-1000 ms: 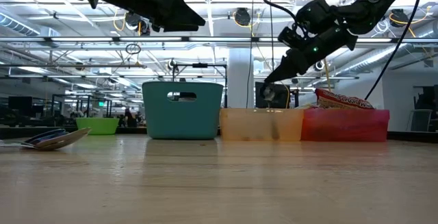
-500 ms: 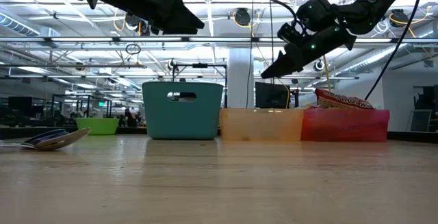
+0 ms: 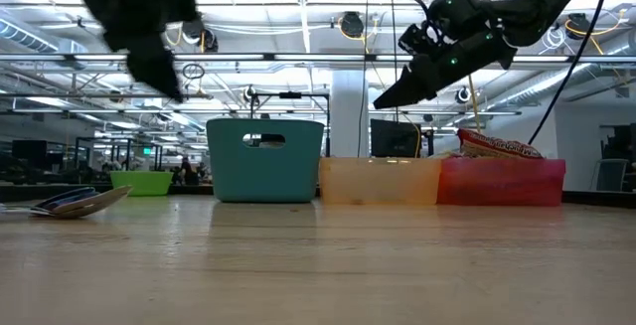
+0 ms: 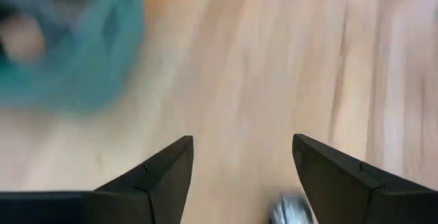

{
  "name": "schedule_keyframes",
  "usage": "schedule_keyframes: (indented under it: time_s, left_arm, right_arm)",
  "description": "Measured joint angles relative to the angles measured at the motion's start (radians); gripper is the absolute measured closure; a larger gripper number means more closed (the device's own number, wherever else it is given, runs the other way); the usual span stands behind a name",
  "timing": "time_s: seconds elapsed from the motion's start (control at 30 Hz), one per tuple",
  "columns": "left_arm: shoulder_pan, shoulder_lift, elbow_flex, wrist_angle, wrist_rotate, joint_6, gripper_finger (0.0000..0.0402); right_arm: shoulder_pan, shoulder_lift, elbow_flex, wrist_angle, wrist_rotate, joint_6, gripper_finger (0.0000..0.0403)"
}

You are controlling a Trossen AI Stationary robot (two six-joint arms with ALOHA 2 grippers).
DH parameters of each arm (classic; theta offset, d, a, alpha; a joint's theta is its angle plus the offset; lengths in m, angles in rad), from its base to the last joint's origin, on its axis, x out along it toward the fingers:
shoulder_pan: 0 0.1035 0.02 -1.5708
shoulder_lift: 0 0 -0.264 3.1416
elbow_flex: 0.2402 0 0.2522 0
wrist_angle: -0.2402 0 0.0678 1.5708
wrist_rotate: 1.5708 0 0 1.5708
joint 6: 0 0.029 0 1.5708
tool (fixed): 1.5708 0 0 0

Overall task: Pick & Place Food Item
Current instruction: Put the purple spoon into the orange bin

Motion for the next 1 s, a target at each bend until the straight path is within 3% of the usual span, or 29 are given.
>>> schedule_keyframes:
  time_s: [0.2, 0.5, 0.77, 1.0]
  left_arm:
    - [-0.164, 0.059, -0.056, -0.113, 0.01, -0.203, 0.0149]
    - [-0.316, 0.154, -0.085, -0.211, 0.022, -0.491, 0.0149]
    - [-0.442, 0.238, -0.085, -0.337, 0.007, -0.534, 0.0149]
    - [-0.462, 0.339, -0.085, -0.325, -0.031, -0.51, 0.0151]
  right_arm:
    - [0.035, 0.0, 0.0, 0.024, -0.001, -0.006, 0.0179]
    - [0.078, 0.0, 0.0, 0.04, -0.001, -0.005, 0.0181]
    - [0.093, 0.0, 0.001, 0.04, -0.001, -0.006, 0.0181]
    - [0.093, 0.0, 0.001, 0.04, -0.001, -0.006, 0.0181]
